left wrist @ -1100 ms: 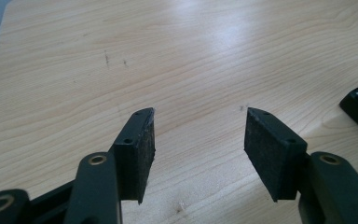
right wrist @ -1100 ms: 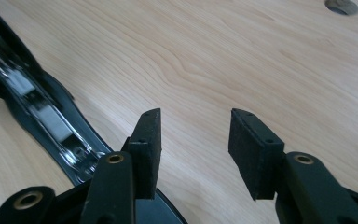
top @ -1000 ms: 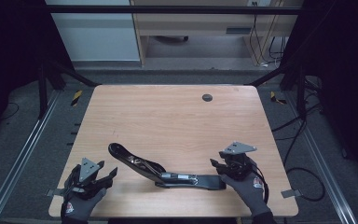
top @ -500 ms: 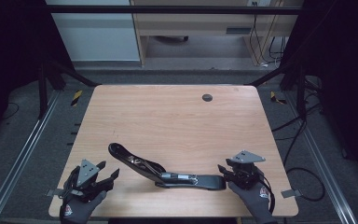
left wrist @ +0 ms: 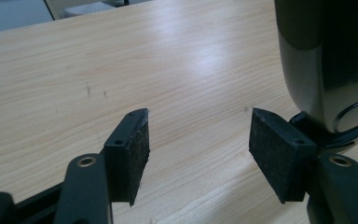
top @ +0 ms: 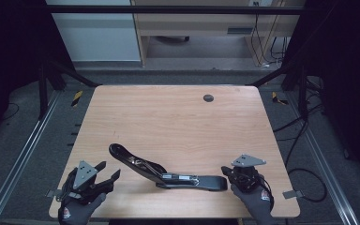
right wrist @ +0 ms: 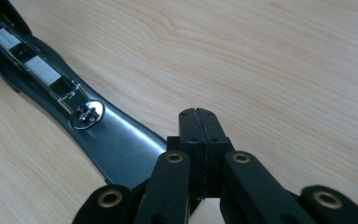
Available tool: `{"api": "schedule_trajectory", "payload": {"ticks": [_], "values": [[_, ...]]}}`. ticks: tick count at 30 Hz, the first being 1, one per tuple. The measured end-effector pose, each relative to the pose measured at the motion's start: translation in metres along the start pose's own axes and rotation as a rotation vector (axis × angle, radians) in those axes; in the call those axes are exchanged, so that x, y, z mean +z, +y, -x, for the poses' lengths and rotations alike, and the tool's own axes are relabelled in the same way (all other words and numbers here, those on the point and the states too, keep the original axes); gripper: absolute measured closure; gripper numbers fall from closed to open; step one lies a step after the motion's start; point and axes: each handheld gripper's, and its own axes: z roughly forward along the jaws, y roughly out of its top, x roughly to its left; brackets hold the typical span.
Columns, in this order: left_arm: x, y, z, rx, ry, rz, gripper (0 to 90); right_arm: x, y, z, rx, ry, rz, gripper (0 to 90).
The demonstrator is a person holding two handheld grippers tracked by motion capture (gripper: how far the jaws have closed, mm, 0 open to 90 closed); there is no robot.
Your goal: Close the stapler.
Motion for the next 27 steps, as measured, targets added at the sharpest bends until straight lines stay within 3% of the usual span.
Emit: {"api": "schedule_trajectory", "payload": {"ticks": [13, 27], "values": [[-0.012, 0.008, 0.009, -0.008, -0.041, 0.057, 36.4, 0.0, -0.006, -0.005, 0.007, 0.021, -0.017, 90.0], [-0.017, 0.015, 0.02, -0.002, -0.077, 0.082, 35.4, 0.002, -0.009, -0.012, 0.014, 0.046, -0.035, 90.0]]}}
